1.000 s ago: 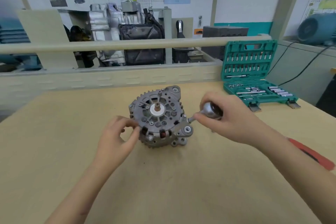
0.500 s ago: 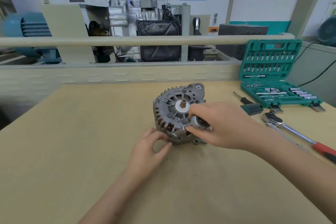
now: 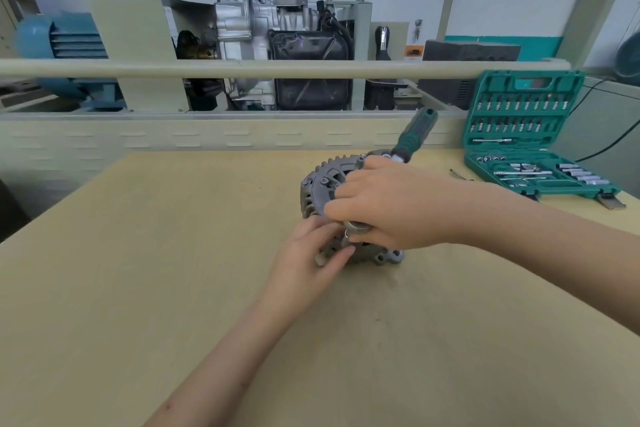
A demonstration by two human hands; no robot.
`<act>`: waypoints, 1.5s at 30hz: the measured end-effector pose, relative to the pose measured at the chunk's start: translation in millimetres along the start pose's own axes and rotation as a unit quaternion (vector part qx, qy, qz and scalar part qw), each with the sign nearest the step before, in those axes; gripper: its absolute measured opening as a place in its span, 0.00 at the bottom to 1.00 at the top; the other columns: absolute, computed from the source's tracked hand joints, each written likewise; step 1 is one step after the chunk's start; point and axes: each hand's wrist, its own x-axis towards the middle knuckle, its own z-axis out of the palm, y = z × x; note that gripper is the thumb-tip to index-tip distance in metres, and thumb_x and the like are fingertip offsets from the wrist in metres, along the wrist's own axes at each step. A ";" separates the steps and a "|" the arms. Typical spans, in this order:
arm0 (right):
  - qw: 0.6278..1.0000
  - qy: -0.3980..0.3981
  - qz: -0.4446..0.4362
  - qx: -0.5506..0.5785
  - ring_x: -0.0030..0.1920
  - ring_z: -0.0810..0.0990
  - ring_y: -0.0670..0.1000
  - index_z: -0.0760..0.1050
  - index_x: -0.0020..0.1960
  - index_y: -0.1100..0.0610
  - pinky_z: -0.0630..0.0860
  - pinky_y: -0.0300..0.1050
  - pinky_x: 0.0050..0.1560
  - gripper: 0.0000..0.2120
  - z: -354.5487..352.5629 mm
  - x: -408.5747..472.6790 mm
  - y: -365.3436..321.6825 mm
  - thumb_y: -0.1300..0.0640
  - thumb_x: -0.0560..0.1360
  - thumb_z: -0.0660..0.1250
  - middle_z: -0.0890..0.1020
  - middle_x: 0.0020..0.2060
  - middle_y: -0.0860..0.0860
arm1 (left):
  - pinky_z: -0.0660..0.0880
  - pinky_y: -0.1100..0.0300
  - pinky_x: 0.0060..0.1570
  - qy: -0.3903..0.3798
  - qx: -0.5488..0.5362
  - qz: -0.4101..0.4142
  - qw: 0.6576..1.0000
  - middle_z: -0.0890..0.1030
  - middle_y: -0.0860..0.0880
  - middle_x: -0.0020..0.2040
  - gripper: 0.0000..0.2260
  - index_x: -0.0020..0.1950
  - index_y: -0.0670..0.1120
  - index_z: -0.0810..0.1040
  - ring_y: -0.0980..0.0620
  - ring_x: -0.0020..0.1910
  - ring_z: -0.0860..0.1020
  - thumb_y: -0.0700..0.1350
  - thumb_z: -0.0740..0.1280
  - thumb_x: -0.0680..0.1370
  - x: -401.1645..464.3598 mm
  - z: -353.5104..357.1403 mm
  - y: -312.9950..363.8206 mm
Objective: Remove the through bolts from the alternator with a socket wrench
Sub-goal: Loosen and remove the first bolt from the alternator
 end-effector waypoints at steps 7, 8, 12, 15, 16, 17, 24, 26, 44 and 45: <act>0.997 -0.053 0.047 0.037 0.38 0.65 0.50 0.56 0.43 0.51 0.60 0.43 0.43 0.11 -1.1 -0.9 4.1 0.47 0.78 0.55 0.66 0.36 0.46 | 0.63 0.78 0.41 0.014 0.010 -0.039 0.999 0.73 0.52 0.41 0.09 0.49 0.40 0.81 0.64 0.41 0.69 0.36 0.72 0.69 -3.4 8.8 -5.9; 0.994 -0.061 0.071 0.057 0.37 0.67 0.51 0.56 0.42 0.51 0.62 0.44 0.40 0.12 -0.3 -2.2 4.0 0.47 0.78 0.55 0.66 0.35 0.46 | 0.63 0.78 0.41 0.021 0.007 -0.043 0.999 0.73 0.52 0.40 0.09 0.49 0.40 0.81 0.64 0.40 0.69 0.35 0.72 0.69 -3.9 9.6 -6.4; 0.987 -0.062 0.120 0.083 0.31 0.65 0.47 0.54 0.36 0.50 0.61 0.43 0.28 0.16 1.2 -3.5 1.2 0.47 0.78 0.55 0.66 0.33 0.46 | 0.65 0.76 0.40 0.033 0.002 -0.048 0.998 0.71 0.54 0.38 0.09 0.48 0.39 0.81 0.63 0.37 0.69 0.34 0.71 0.69 -7.2 12.8 -5.2; 0.990 -0.056 0.104 0.077 0.30 0.64 0.44 0.53 0.34 0.48 0.61 0.42 0.28 0.17 -1.4 -1.0 -1.4 0.48 0.78 0.56 0.65 0.32 0.45 | 0.64 0.76 0.42 0.037 -0.005 -0.033 0.999 0.72 0.51 0.40 0.08 0.48 0.39 0.80 0.62 0.37 0.69 0.36 0.72 0.69 -3.9 11.7 -0.9; 0.992 -0.054 0.086 0.070 0.31 0.66 0.47 0.54 0.35 0.49 0.64 0.43 0.31 0.16 -1.9 -0.1 -0.5 0.48 0.78 0.56 0.67 0.33 0.45 | 0.64 0.76 0.42 0.037 -0.011 -0.022 0.999 0.73 0.52 0.41 0.07 0.47 0.39 0.80 0.61 0.36 0.69 0.37 0.71 0.70 -1.6 10.7 1.5; 0.995 -0.054 0.066 0.060 0.33 0.67 0.50 0.55 0.37 0.49 0.67 0.44 0.38 0.14 -1.9 0.8 0.6 0.49 0.78 0.56 0.70 0.34 0.46 | 0.64 0.75 0.41 0.034 -0.015 -0.011 0.999 0.72 0.53 0.41 0.05 0.44 0.39 0.80 0.61 0.36 0.68 0.38 0.70 0.70 0.8 9.4 4.1; 0.985 -0.048 0.048 0.156 0.42 0.66 0.45 0.67 0.48 0.53 0.62 0.40 0.49 0.07 -11.6 -4.5 8.7 0.52 0.75 0.63 0.70 0.41 0.45 | 0.63 0.72 0.37 0.034 -0.001 0.017 0.999 0.69 0.58 0.33 0.05 0.39 0.39 0.79 0.58 0.33 0.67 0.40 0.69 0.71 7.9 4.9 8.2; 0.968 -0.060 0.073 0.233 0.43 0.69 0.47 0.71 0.52 0.55 0.67 0.41 0.47 0.10 -18.9 -9.6 13.4 0.53 0.73 0.66 0.74 0.44 0.47 | 0.64 0.70 0.37 0.038 -0.002 0.020 0.999 0.72 0.52 0.32 0.05 0.39 0.39 0.80 0.56 0.33 0.68 0.41 0.69 0.70 8.0 5.3 7.6; 0.982 -0.062 0.164 0.070 0.26 0.61 0.44 0.65 0.41 0.56 0.55 0.38 0.24 0.19 -19.7 -14.2 0.2 0.40 0.76 0.55 0.65 0.27 0.47 | 0.65 0.68 0.39 0.034 -0.030 0.009 0.999 0.71 0.54 0.35 0.06 0.43 0.40 0.79 0.56 0.36 0.68 0.41 0.69 0.70 6.7 10.4 4.1; 0.980 -0.064 0.164 0.089 0.26 0.61 0.44 0.64 0.40 0.56 0.59 0.38 0.24 0.18 -19.8 -14.3 0.1 0.41 0.76 0.55 0.65 0.27 0.47 | 0.65 0.68 0.41 0.042 -0.028 0.004 0.999 0.73 0.54 0.37 0.07 0.45 0.40 0.79 0.56 0.37 0.68 0.42 0.70 0.70 6.2 10.2 3.8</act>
